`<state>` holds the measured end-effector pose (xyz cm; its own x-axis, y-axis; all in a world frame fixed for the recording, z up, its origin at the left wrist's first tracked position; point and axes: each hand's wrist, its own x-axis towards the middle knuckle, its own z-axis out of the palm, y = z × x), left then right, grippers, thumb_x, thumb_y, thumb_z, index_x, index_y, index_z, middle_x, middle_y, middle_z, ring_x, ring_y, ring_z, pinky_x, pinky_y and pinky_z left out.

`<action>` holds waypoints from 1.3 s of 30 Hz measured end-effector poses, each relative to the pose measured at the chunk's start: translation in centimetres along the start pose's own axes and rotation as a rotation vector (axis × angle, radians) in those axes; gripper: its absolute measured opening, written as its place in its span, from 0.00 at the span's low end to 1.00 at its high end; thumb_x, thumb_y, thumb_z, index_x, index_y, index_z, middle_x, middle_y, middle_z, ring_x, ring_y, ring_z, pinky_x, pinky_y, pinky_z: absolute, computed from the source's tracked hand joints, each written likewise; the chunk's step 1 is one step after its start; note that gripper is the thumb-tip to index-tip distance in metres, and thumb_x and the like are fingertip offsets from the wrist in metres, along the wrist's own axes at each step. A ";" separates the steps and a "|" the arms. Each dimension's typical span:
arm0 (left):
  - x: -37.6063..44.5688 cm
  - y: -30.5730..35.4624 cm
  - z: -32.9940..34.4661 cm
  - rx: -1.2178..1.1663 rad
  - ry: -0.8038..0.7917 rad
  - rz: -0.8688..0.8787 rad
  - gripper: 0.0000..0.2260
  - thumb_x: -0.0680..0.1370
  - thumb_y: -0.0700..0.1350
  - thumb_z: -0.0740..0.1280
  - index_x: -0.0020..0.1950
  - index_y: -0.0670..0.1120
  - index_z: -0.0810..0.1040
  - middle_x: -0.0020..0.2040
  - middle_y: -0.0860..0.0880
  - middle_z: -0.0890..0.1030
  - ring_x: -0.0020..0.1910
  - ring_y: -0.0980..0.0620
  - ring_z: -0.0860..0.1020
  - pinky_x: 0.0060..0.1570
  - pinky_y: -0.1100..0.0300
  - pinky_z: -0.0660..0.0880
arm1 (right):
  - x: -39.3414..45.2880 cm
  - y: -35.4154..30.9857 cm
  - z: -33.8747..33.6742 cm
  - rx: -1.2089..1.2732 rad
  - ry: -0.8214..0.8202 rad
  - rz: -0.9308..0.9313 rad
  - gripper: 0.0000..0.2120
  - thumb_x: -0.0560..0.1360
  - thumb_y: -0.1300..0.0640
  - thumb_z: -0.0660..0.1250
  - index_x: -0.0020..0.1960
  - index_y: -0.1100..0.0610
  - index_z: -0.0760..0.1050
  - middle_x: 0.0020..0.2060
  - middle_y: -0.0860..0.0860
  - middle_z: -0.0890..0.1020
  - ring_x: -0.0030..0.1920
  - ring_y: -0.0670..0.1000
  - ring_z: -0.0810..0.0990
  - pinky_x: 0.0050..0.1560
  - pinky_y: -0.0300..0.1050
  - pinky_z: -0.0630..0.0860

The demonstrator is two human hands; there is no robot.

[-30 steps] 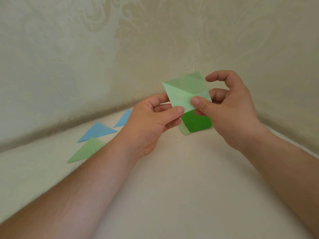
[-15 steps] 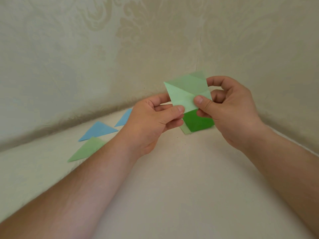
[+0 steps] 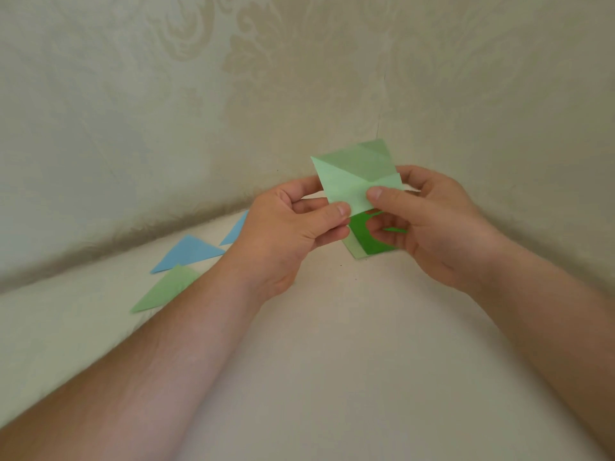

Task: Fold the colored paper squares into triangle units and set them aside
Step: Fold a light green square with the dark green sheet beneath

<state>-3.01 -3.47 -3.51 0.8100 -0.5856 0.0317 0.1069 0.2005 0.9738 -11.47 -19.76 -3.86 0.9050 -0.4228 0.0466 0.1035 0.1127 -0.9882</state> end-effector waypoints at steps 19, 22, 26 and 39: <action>-0.2 -0.2 0.4 0.012 -0.042 -0.019 0.17 0.77 0.32 0.71 0.64 0.44 0.79 0.46 0.45 0.87 0.42 0.53 0.85 0.47 0.59 0.82 | -0.5 0.3 0.5 -0.038 -0.176 0.127 0.03 0.78 0.63 0.70 0.46 0.58 0.80 0.33 0.53 0.79 0.34 0.48 0.76 0.40 0.44 0.78; -0.2 -0.4 0.4 0.058 -0.083 -0.049 0.15 0.78 0.33 0.70 0.64 0.44 0.81 0.40 0.49 0.85 0.39 0.55 0.81 0.46 0.60 0.82 | -0.3 0.3 0.5 -0.038 -0.165 0.131 0.05 0.78 0.63 0.70 0.43 0.57 0.80 0.33 0.53 0.79 0.34 0.48 0.77 0.42 0.45 0.78; -0.3 -0.4 0.5 0.093 -0.108 -0.041 0.13 0.79 0.32 0.68 0.60 0.45 0.81 0.35 0.51 0.82 0.36 0.56 0.78 0.44 0.62 0.81 | -0.3 0.3 0.5 -0.024 -0.167 0.141 0.05 0.77 0.63 0.70 0.43 0.56 0.81 0.33 0.52 0.79 0.34 0.48 0.76 0.41 0.44 0.78; -0.3 0.0 0.4 0.090 -0.097 -0.045 0.14 0.79 0.29 0.66 0.61 0.43 0.79 0.35 0.51 0.83 0.32 0.57 0.80 0.46 0.59 0.83 | -0.2 0.1 0.2 -0.013 -0.179 0.159 0.05 0.76 0.63 0.72 0.43 0.56 0.82 0.34 0.53 0.79 0.34 0.49 0.77 0.41 0.45 0.78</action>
<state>-3.49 -3.59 -3.39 0.7455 -0.6665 0.0052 0.0860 0.1039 0.9909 -11.53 -19.53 -3.89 0.9684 -0.2344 -0.0856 -0.0502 0.1530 -0.9870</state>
